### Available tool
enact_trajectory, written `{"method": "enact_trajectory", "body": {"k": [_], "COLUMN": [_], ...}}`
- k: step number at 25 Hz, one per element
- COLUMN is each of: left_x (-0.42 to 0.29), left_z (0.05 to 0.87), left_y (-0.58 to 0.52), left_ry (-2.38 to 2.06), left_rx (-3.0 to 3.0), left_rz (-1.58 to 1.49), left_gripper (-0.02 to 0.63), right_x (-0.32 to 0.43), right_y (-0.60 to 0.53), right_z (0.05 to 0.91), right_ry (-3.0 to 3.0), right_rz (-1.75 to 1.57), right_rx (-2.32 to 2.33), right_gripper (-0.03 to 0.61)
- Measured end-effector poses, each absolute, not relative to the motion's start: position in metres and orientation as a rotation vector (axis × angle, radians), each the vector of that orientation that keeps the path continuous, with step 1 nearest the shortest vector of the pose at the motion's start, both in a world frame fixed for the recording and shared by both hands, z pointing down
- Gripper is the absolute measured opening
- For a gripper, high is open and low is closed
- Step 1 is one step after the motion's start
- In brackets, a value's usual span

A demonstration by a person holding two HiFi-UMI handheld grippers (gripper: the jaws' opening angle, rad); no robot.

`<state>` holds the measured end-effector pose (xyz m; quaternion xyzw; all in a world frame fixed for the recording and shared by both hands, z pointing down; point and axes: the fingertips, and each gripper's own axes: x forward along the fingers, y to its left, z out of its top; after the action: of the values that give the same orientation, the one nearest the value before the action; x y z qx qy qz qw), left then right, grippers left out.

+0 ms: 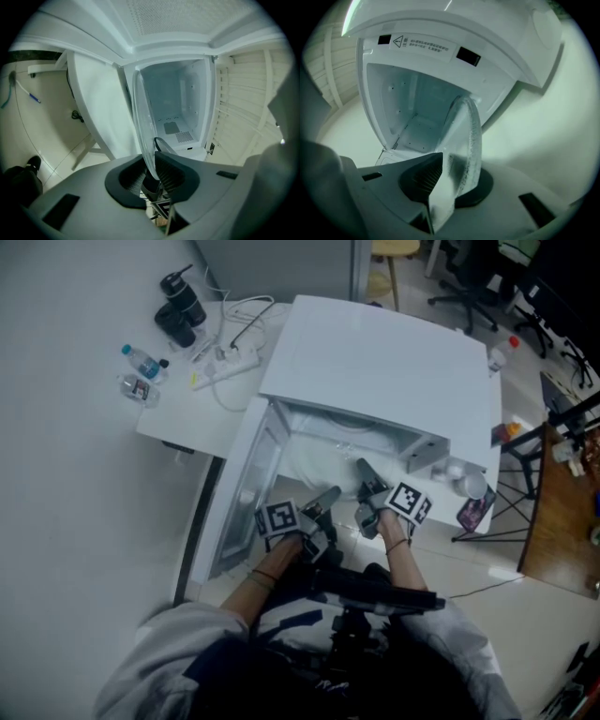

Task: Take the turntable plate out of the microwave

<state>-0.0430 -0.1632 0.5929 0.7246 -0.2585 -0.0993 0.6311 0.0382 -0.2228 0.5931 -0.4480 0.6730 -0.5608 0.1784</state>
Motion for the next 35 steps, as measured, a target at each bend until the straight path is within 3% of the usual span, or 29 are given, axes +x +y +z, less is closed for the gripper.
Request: {"method": "enact_trajectory", "body": {"k": [13,15,24,35], "left_x": [-0.062,-0.056,-0.06,-0.065], "left_z": [0.594,0.589,0.582,0.544], "left_y": [-0.241,-0.248,-0.237,-0.19], "left_ry": [-0.699,-0.644,-0.71,-0.676], "left_rx": [1.646,1.636,1.721,1.658], "left_rz": [-0.512,-0.568,-0.463,-0.603], "left_gripper": [0.059,0.037,0.026,0.025], "right_x": [0.041,0.04,0.037,0.028], "right_y": [-0.211,-0.209,-0.197,-0.156], "right_z": [0.6,0.599,0.587,0.567], "right_ry": [1.902,1.898,1.983,2.093], "right_rz": [-1.603,-1.612,-1.584,-1.584], "right_rx": [-1.244,-1.247,-1.238,-1.187], "right_gripper": [0.058,0.061,0.069,0.071]}}
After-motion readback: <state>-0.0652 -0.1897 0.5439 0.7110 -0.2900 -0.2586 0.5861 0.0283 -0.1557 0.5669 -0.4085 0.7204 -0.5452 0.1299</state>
